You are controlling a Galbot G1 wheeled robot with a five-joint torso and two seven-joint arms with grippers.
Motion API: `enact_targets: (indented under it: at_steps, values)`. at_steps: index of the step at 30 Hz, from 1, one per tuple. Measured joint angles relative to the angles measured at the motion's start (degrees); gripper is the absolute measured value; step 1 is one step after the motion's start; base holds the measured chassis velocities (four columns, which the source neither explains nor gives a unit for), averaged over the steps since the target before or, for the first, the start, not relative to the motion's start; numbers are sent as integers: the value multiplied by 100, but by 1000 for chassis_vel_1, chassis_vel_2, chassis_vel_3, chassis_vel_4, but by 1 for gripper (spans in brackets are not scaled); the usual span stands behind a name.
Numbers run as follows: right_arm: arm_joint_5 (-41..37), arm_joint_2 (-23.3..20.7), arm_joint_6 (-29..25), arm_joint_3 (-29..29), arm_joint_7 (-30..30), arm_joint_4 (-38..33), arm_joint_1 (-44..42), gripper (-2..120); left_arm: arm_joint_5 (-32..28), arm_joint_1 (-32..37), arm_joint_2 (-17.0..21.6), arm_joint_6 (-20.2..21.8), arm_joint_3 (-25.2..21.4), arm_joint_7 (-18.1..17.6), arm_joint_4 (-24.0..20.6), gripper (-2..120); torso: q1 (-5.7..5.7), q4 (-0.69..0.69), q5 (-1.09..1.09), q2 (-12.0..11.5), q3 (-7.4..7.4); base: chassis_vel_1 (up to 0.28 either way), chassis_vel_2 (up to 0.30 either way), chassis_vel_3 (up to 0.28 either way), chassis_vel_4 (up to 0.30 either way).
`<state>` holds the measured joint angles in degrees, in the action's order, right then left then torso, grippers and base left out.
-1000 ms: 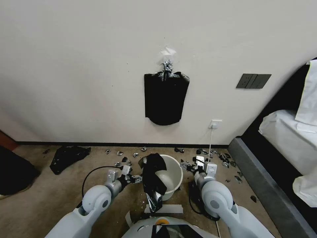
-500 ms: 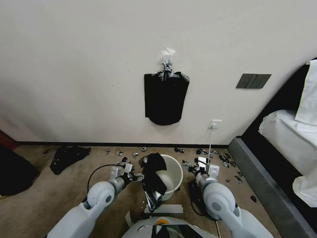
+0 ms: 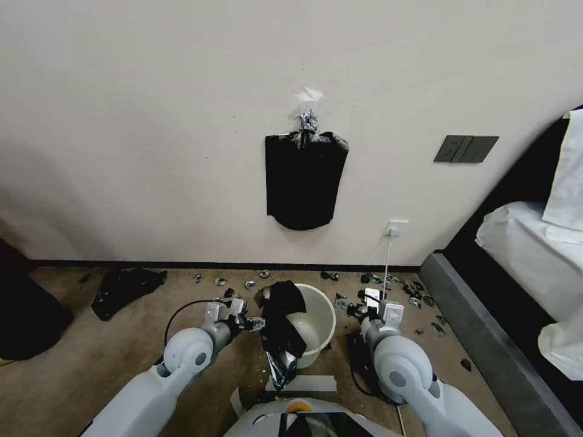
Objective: Place a trash bag onto the trash bin.
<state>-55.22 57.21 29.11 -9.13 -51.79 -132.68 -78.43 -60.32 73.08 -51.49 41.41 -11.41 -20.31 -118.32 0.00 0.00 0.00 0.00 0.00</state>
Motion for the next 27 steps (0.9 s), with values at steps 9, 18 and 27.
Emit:
enact_targets:
  at_steps: [9,18,27]
  values:
    - [40,20,-11,-2,15,14,-16,100,-357,-240,-36,82,259,-464,65,88,0,0,0,0,0,0,0,0,0]
    - [106,51,-26,-29,45,59,-45,100,-1040,-474,-90,83,519,-1090,142,88,0,0,0,0,0,0,0,0,0]
    - [274,103,-63,-42,141,151,-89,100,-1529,-674,-133,82,738,-1722,200,88,0,0,0,0,0,0,0,0,0]
